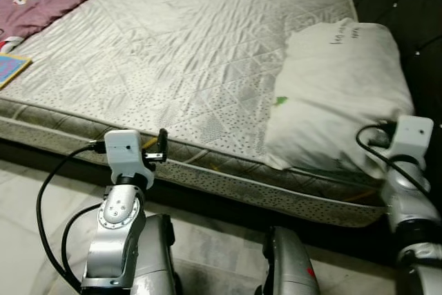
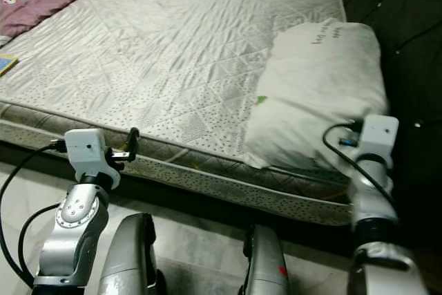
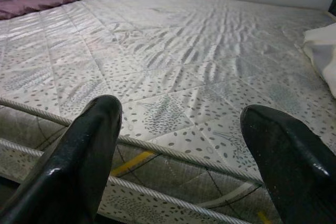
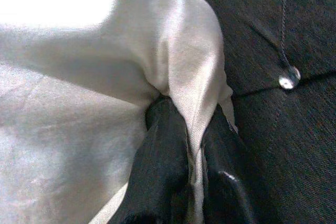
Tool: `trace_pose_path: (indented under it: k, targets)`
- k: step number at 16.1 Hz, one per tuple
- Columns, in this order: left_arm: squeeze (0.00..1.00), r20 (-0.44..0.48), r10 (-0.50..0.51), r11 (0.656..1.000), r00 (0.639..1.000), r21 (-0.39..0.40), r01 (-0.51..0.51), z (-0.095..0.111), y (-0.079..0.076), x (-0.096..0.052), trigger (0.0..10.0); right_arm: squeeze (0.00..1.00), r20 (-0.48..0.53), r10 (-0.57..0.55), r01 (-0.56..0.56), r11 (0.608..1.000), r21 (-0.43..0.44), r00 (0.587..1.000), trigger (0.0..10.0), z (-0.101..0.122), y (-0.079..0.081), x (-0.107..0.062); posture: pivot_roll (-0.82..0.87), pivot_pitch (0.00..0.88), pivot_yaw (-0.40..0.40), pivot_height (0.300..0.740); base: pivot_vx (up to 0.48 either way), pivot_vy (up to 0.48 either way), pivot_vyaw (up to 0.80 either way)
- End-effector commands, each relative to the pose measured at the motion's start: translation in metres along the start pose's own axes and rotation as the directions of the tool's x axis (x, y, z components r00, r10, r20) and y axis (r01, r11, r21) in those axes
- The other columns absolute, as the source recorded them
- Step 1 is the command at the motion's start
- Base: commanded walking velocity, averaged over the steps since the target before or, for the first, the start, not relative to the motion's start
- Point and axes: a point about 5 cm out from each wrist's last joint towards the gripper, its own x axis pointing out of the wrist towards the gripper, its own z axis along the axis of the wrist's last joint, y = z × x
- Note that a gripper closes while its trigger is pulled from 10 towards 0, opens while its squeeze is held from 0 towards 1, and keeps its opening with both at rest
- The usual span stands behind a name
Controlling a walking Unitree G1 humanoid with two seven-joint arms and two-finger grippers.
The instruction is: Clean up the room
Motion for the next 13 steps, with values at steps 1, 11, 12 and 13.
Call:
trace_pose_path:
  k: [1, 11, 12, 13]
  targets:
    - [0.0, 0.003, 0.021, 1.0, 1.0, 0.01, -0.021, 0.0, 0.005, 0.001, 10.0, 0.0, 0.018, 0.08, -0.08, 0.997, 0.01, 0.997, 0.0, 0.004, 0.021, -0.006, 0.09, 0.0, -0.048, 0.554, 0.0, 0.0, 0.0]
    - [0.0, 0.026, 0.029, 0.999, 0.999, 0.013, -0.029, 0.003, 0.007, 0.005, 10.0, 0.0, 0.133, -0.116, 0.118, 0.993, -0.007, 0.984, 0.0, 0.093, -0.043, 0.04, 0.1, 0.0, -0.048, 0.554, 0.0, 0.0, 0.0]
    - [0.0, 0.026, 0.034, 0.999, 0.999, 0.014, -0.035, 0.003, 0.008, 0.004, 10.0, 0.0, 0.141, -0.156, 0.16, 0.987, -0.021, 0.978, 0.0, 0.099, -0.058, 0.041, 0.1, 0.0, -0.049, 0.554, 0.0, 0.0, 0.0]
    - [0.0, 0.026, 0.038, 0.999, 0.999, 0.015, -0.039, 0.002, 0.009, 0.004, 10.0, 0.0, 0.14, -0.221, 0.229, 0.973, -0.038, 0.965, 0.0, 0.103, -0.081, 0.041, 0.11, 0.0, -0.049, 0.554, 0.0, 0.0, 0.0]
